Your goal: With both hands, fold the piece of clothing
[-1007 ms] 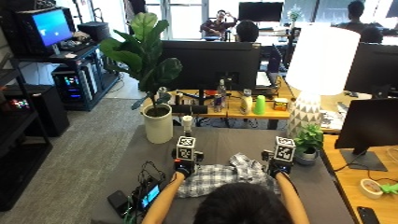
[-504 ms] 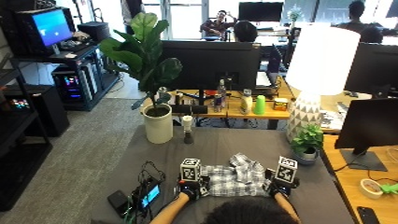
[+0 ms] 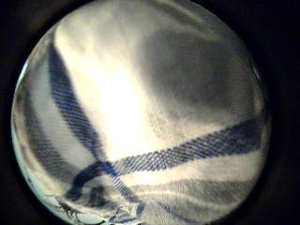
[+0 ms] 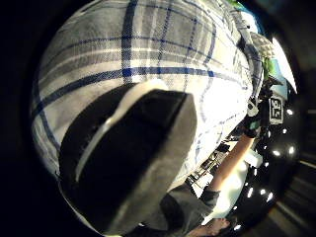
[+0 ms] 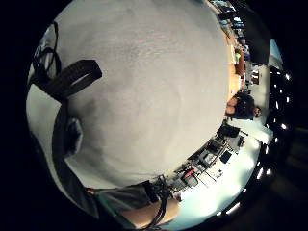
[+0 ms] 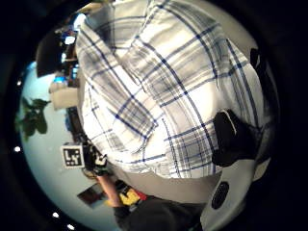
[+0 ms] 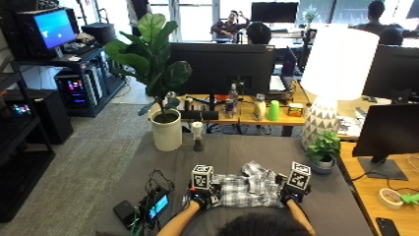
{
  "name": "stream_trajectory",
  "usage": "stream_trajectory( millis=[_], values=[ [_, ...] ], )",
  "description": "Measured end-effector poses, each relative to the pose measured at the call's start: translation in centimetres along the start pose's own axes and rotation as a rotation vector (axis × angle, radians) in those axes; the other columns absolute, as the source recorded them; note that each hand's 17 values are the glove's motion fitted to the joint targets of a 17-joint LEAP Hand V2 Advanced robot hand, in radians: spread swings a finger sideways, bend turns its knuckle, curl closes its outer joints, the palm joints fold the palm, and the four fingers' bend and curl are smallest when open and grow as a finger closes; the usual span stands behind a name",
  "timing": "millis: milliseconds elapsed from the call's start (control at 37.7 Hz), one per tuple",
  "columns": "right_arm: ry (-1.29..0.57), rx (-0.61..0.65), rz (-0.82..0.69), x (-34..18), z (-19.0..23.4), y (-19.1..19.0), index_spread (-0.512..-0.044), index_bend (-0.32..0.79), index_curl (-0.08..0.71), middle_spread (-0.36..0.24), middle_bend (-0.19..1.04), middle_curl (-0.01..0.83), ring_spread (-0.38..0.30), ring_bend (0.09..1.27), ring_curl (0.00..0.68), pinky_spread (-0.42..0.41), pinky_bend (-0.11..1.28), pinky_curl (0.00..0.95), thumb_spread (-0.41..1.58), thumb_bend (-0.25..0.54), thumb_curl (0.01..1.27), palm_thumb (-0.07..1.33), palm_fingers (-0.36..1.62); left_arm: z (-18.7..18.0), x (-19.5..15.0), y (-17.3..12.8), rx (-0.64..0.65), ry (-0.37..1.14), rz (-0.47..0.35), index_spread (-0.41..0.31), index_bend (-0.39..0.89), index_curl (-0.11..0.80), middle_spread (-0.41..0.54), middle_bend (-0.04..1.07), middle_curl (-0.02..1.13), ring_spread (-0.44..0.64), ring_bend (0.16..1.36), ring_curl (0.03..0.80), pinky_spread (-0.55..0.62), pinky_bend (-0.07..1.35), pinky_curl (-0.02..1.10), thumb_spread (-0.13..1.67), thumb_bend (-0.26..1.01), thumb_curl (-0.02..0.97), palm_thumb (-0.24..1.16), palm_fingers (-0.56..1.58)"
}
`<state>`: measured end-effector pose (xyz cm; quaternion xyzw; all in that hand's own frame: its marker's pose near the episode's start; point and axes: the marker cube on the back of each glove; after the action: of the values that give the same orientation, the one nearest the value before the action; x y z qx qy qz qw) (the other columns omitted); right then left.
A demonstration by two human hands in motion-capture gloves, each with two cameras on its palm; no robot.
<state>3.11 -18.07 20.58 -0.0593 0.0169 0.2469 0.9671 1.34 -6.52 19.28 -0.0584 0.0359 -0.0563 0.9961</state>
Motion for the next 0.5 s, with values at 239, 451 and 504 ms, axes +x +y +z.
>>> stream_trajectory(
  millis=[239, 451, 504],
  values=[
    [-0.081, -0.17, 0.077, 3.2, -3.3, 0.1, -0.213, 0.2, 0.298, -0.123, 0.43, 0.529, -0.202, 0.7, 0.485, -0.212, 0.64, 0.481, 1.1, 0.08, 0.39, 1.03, 1.32, -1.3, 0.1, -0.4, 0.029, 0.003, 0.001, -0.096, 0.13, 0.299, 0.215, 0.16, 0.25, 0.44, 0.54, 0.306, 0.48, 0.35, 0.34, 1.01, -0.03, 0.159, -0.02, -0.03],
    [-0.044, 0.002, 0.115, 7.2, -7.0, -1.9, -0.216, 0.2, 0.352, -0.129, 0.46, 0.54, -0.207, 0.71, 0.493, -0.214, 0.64, 0.497, 1.07, 0.058, 0.39, 1.07, 1.31, -2.5, 0.3, -0.1, 0.09, 0.028, 0.035, -0.088, 0.13, 0.283, 0.194, 0.17, 0.25, 0.39, 0.59, 0.317, 0.44, 0.4, 0.35, 1.04, -0.02, 0.174, -0.01, 0.01],
    [-0.051, 0.024, 0.114, 7.5, -8.3, -1.4, -0.216, 0.19, 0.363, -0.13, 0.46, 0.542, -0.208, 0.71, 0.494, -0.215, 0.64, 0.499, 1.06, 0.052, 0.39, 1.07, 1.3, -2.7, 0.4, 0.6, 0.055, 0.055, 0.052, -0.087, 0.13, 0.28, 0.187, 0.17, 0.25, 0.38, 0.6, 0.316, 0.42, 0.41, 0.36, 1.05, -0.02, 0.177, -0.01, 0.02]
  ],
)
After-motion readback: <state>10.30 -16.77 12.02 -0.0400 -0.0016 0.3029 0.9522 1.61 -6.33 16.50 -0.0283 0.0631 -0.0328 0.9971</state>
